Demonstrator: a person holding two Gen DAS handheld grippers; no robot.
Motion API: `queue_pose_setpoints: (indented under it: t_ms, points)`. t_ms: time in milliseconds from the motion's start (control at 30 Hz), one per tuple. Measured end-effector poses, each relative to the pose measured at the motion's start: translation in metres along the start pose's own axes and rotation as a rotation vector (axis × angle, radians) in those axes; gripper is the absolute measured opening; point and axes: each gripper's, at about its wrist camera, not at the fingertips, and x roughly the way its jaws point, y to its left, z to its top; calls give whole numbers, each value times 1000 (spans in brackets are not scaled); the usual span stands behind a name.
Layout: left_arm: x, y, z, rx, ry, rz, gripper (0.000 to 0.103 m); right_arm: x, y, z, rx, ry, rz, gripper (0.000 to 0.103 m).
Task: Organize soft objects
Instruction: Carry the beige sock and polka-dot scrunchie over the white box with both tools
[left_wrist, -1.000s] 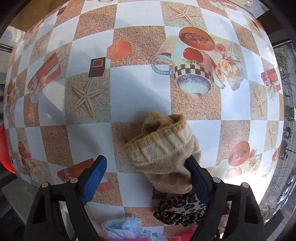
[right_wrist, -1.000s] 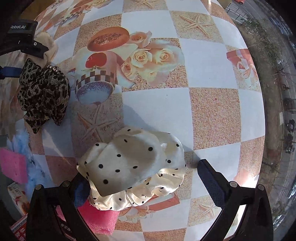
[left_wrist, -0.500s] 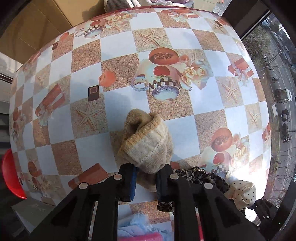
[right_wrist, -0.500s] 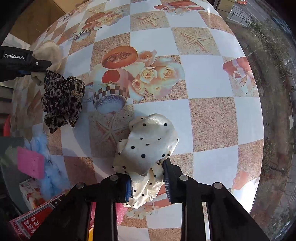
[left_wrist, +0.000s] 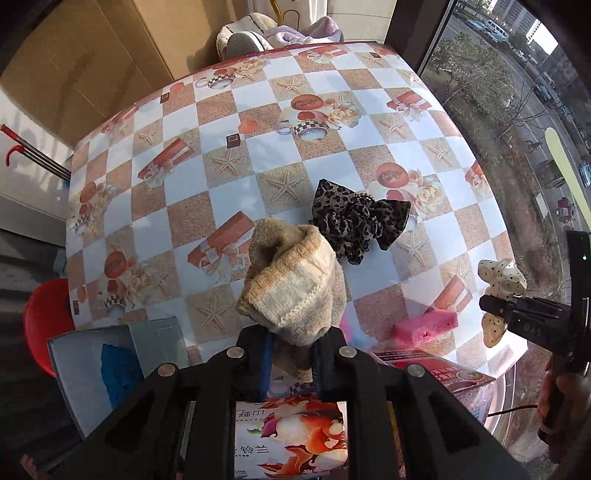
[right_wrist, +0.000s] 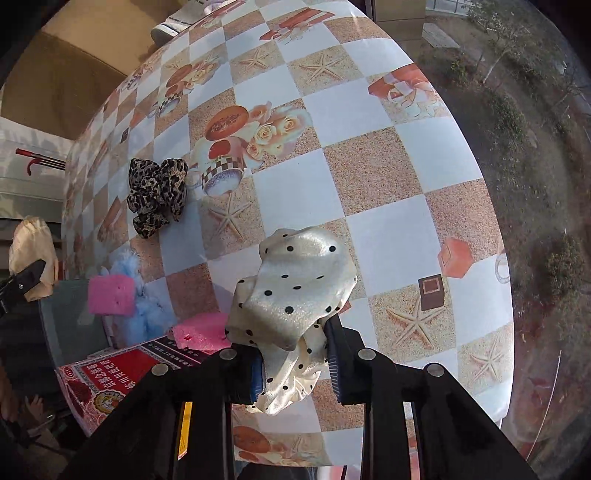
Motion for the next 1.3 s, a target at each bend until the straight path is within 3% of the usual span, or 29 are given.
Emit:
queue_pose_setpoints:
  t_ms: [300, 433, 700, 1100, 1300]
  points:
    - [-24, -6, -96, 64, 4, -55, 19, -12, 16, -69, 2, 35, -36, 29]
    - [-34, 11, -122, 57, -19, -85, 19, -20, 25, -108, 29, 37, -51, 29]
    - [-64, 71, -168, 24, -104, -46, 19, -36, 85, -168, -25, 26, -35, 29]
    - [-74, 164, -227, -152, -136, 51, 19, -54, 237, -160, -410, -52, -11, 29]
    - [-74, 195, -245, -256, -140, 57, 19, -55, 307, -149, -565, -71, 11, 29]
